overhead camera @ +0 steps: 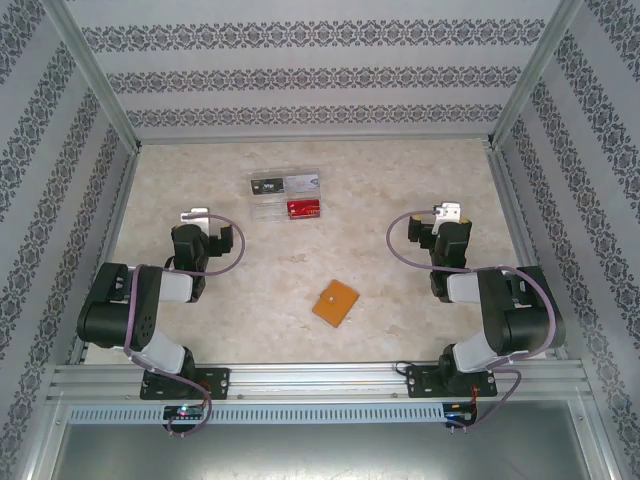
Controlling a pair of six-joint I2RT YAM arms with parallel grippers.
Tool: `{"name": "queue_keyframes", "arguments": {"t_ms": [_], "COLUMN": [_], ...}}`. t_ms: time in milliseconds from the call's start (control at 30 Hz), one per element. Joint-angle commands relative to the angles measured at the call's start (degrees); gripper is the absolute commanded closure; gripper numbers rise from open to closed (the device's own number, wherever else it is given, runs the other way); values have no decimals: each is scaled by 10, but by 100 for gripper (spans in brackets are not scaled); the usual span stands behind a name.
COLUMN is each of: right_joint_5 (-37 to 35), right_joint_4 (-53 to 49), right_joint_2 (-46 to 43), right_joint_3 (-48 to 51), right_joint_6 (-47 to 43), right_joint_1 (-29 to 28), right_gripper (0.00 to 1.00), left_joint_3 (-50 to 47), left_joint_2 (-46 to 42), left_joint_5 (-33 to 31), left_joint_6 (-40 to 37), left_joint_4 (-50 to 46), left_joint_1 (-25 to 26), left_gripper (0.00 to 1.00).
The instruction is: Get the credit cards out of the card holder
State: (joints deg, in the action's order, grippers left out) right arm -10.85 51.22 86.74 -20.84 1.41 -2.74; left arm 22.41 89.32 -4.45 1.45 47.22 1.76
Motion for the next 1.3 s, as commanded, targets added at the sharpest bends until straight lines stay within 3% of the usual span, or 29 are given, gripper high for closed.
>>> {"name": "queue_keyframes", "arguments": {"t_ms": [0, 833, 900, 1067, 1167, 1267], "right_joint_5": [9, 13, 13, -20, -41, -41], "right_joint_4": [10, 6, 8, 29, 41, 46], "right_joint_2": [-3, -4, -5, -28, -35, -36], "right_joint_3": [-6, -8, -6, 8, 30, 33], "right_joint_6": [10, 12, 11, 13, -6, -5], "right_joint_1": [2, 4, 5, -4, -24, -24], "right_gripper": [2, 2, 2, 2, 2, 2], "left_joint_3": [9, 14, 32, 93, 139, 225], "left_joint_2": [0, -4, -18, -104, -165, -203], "left_joint_5": [12, 34, 59, -13, -97, -130], "left_joint_6": [-11, -13, -25, 11, 98, 187], "left_joint_4": [11, -1, -44, -214, -326, -488], "left_joint_1": [-6, -11, -11, -8, -8, -7], "left_gripper": [1, 0, 0, 0, 0, 0]}}
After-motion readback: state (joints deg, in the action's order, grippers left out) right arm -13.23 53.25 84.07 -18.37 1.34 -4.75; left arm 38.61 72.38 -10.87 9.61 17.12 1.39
